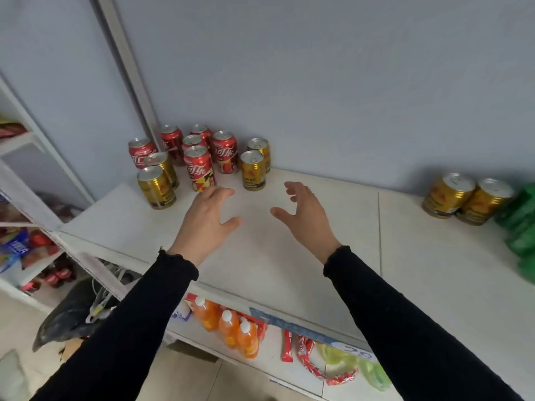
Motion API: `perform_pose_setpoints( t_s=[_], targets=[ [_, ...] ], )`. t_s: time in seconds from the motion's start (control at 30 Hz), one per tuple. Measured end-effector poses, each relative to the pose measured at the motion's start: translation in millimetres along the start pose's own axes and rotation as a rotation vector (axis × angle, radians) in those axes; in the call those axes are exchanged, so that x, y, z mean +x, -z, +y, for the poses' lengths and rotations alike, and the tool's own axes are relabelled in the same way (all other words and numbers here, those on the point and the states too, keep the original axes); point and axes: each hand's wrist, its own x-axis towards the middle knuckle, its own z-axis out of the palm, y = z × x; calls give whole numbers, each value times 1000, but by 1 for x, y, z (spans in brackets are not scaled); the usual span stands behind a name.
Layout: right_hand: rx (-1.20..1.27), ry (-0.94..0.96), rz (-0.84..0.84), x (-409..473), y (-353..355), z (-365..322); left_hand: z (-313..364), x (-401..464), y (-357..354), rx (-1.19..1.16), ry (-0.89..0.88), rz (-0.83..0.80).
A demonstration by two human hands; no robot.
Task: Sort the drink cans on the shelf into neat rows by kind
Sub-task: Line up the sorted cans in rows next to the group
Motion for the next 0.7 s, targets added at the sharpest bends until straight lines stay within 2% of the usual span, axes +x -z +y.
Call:
perform_pose_setpoints(
  t_s=[0.17,0.4,0.53,0.7],
  targets=[
    [106,-100,-4,60,-43,-8,-36,33,14,3,3,66],
    [249,-274,85,113,-96,-13,-93,62,44,37,-75,198],
    [248,-332,181,132,-122,-9,-136,59,59,50,-13,200],
    [225,-345,288,136,-135,-17,-182,54,57,-56,109,158]
  ],
)
